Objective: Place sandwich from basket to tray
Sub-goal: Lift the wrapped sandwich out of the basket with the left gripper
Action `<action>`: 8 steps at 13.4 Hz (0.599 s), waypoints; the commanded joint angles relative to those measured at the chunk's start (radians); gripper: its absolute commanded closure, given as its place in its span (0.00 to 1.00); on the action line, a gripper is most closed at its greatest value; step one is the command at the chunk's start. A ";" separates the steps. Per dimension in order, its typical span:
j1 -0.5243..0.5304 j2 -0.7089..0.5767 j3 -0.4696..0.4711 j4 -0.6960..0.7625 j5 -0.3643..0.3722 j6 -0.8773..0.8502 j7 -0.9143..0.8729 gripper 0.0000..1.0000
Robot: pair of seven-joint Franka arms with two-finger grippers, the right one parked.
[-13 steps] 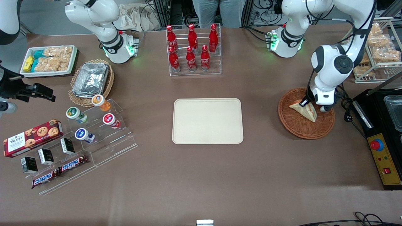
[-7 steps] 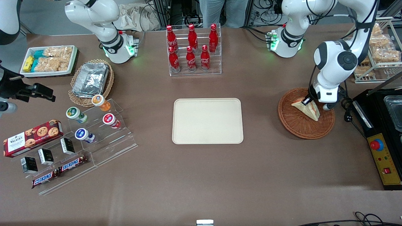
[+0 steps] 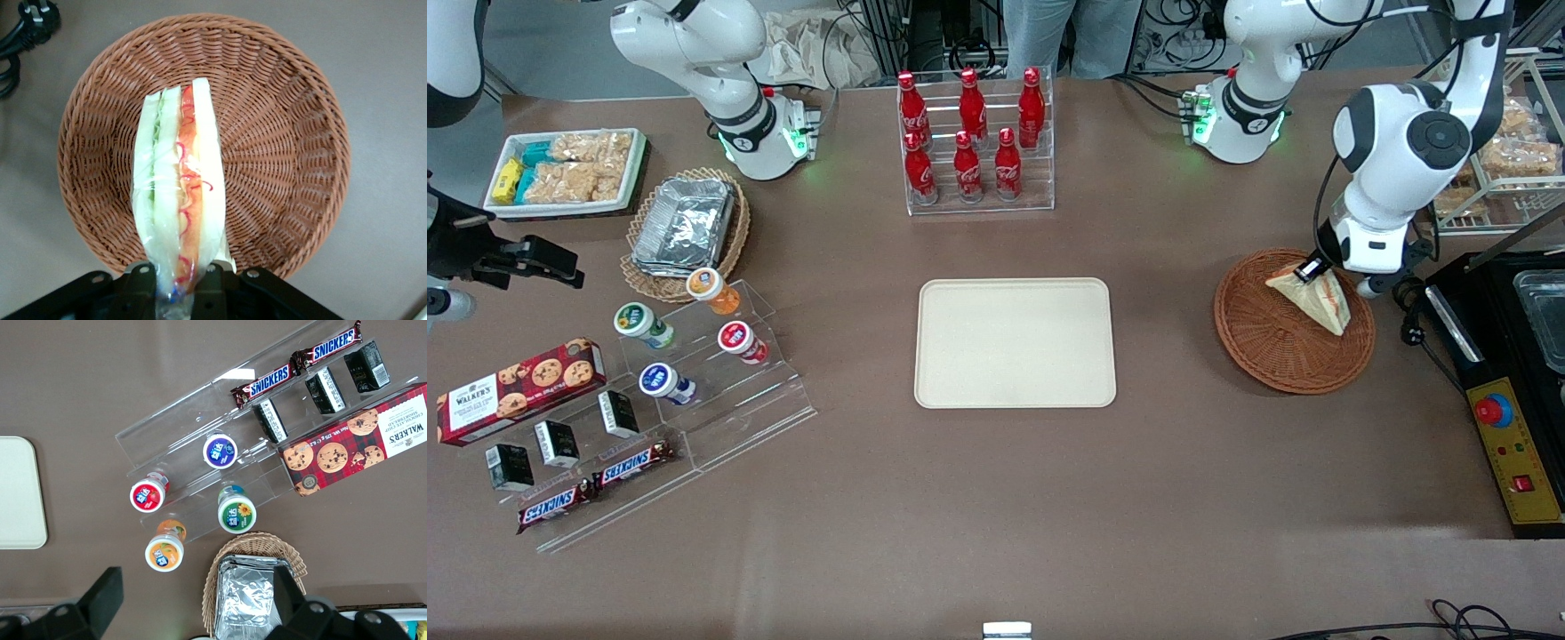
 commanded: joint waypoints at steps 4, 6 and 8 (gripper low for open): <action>-0.047 -0.070 -0.021 0.041 0.009 -0.130 0.102 1.00; -0.082 -0.067 -0.027 0.096 0.009 -0.185 0.102 1.00; -0.098 -0.061 -0.054 0.146 0.009 -0.233 0.098 1.00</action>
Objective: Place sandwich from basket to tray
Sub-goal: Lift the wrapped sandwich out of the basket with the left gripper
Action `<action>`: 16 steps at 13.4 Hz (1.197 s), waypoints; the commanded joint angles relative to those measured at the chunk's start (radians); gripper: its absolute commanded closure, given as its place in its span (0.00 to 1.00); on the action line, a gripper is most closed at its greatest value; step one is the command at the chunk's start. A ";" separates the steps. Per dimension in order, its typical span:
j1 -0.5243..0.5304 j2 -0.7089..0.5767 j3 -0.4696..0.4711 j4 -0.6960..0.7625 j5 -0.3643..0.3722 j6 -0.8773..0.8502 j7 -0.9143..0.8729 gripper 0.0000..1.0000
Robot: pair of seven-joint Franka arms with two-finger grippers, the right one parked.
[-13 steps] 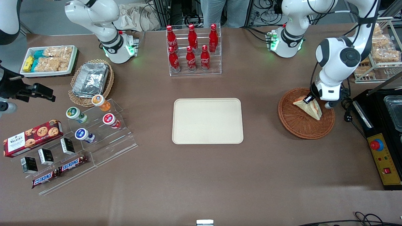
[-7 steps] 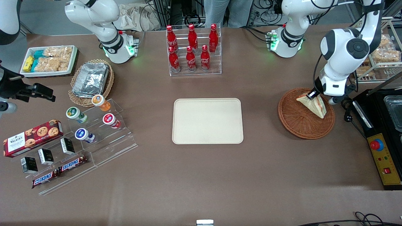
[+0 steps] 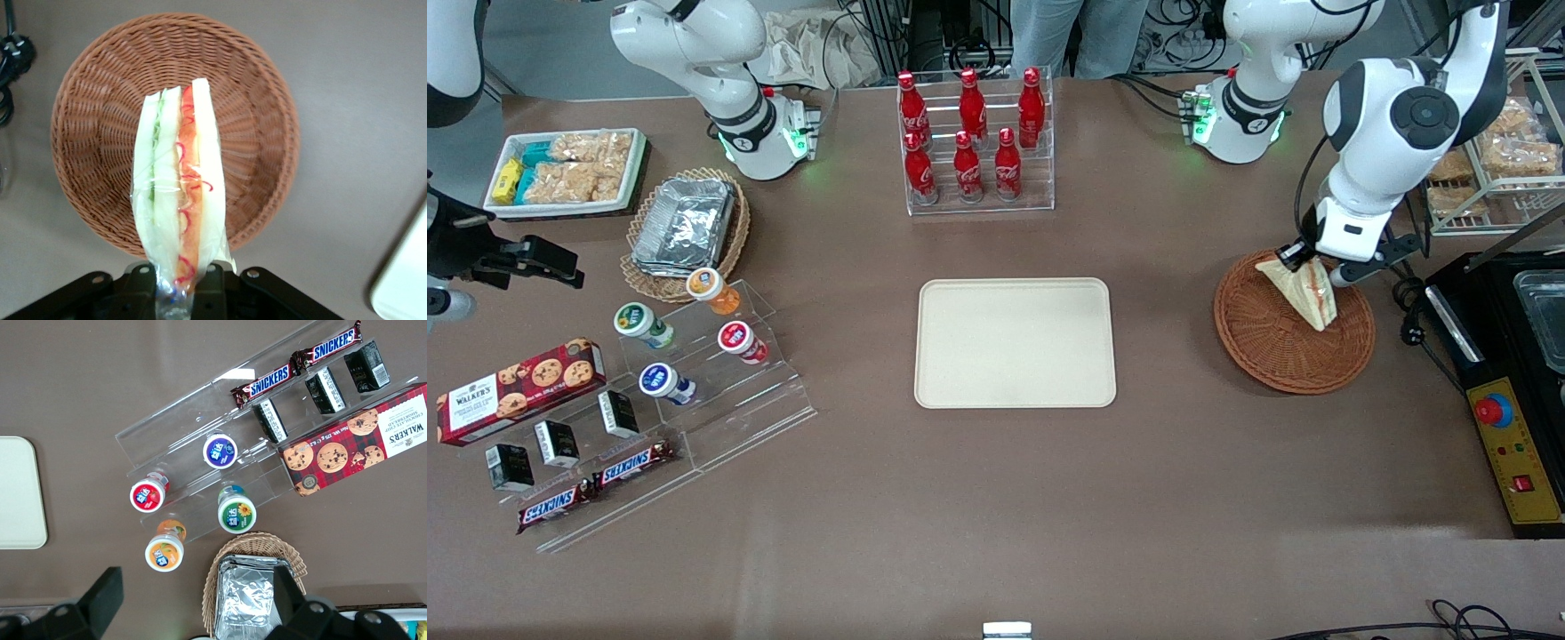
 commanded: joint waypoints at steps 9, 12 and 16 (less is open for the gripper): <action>-0.082 0.024 -0.131 0.143 -0.027 -0.081 -0.005 1.00; -0.116 0.046 -0.141 0.175 -0.028 -0.081 -0.010 1.00; -0.175 0.113 -0.148 0.253 -0.058 -0.083 -0.018 1.00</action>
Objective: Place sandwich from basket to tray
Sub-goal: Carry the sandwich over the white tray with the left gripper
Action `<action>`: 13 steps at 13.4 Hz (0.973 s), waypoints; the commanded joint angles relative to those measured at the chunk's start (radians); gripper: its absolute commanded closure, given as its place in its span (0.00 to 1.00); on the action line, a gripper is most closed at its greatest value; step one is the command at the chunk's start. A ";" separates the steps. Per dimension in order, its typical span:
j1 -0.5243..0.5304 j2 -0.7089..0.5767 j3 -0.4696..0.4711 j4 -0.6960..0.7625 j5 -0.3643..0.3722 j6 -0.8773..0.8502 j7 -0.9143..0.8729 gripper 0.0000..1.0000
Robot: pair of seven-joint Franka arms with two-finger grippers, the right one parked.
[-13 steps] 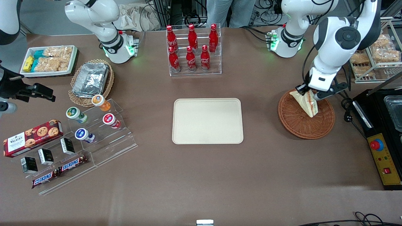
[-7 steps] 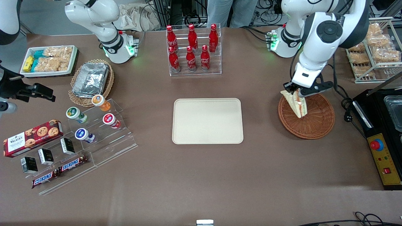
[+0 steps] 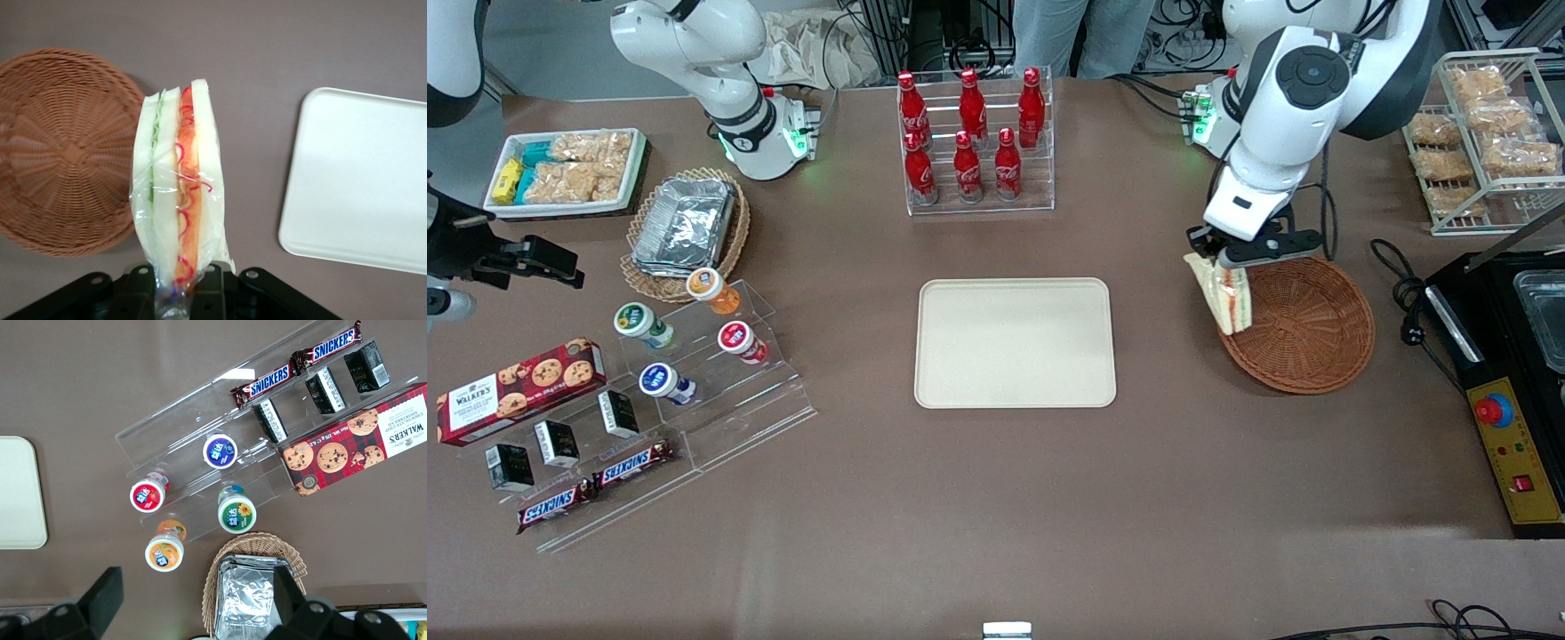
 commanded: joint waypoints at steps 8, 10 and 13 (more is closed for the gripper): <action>-0.034 0.229 -0.126 0.216 0.007 -0.013 -0.032 1.00; -0.042 0.251 -0.127 0.219 0.006 0.020 -0.032 1.00; -0.067 0.295 -0.129 0.219 0.010 0.069 -0.031 1.00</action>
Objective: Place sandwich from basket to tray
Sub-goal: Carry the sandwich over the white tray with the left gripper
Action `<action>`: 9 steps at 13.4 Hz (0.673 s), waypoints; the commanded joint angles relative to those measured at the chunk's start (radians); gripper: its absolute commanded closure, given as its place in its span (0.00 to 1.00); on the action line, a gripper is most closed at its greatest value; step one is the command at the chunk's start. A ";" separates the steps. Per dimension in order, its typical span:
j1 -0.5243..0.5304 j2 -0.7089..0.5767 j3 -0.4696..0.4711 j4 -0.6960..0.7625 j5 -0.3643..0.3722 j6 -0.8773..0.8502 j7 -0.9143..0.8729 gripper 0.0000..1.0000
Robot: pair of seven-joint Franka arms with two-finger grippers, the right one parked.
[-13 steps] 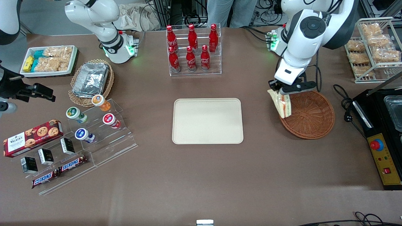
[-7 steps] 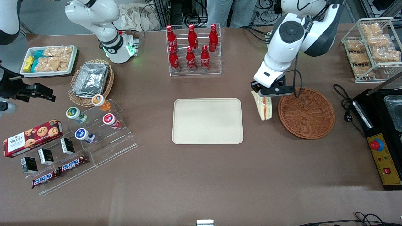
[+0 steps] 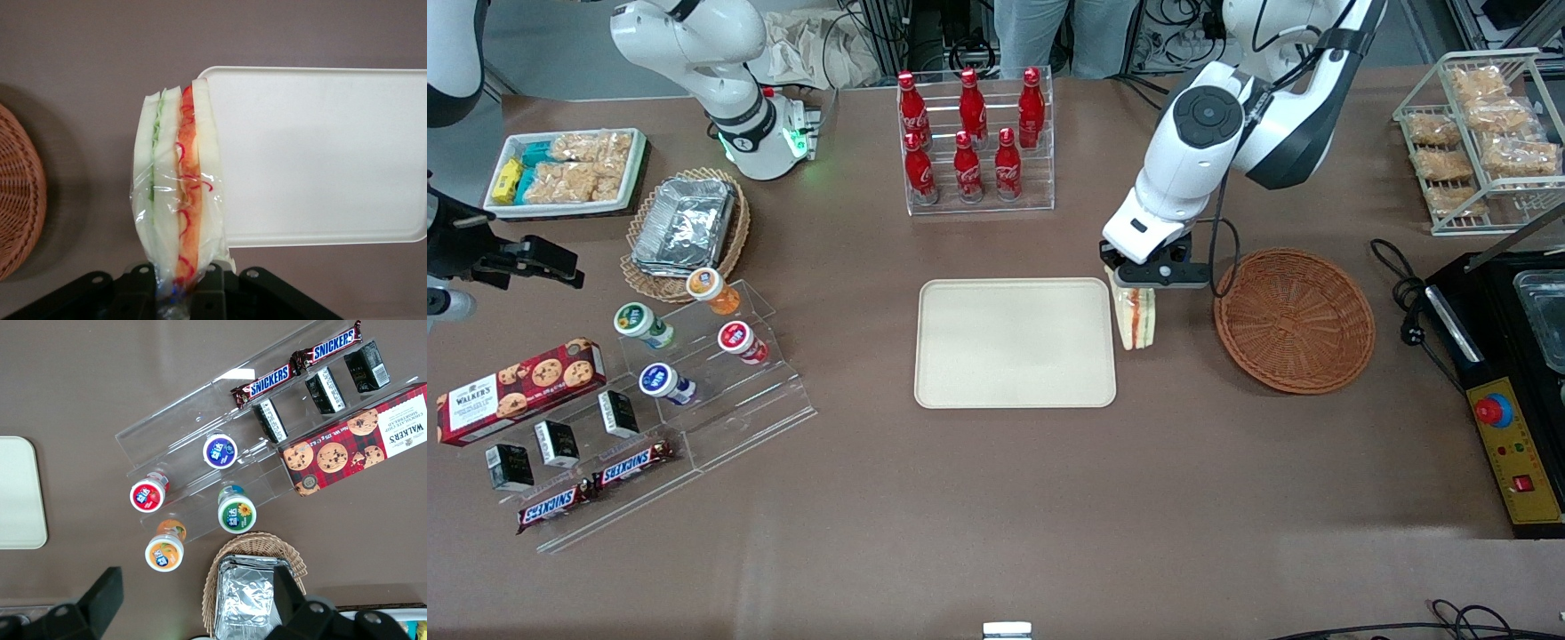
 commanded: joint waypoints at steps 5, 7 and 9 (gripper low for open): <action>-0.053 0.116 0.000 0.027 0.072 0.073 -0.005 1.00; -0.069 0.144 0.000 0.027 0.093 0.090 -0.005 1.00; -0.070 0.183 0.000 0.029 0.124 0.115 -0.005 1.00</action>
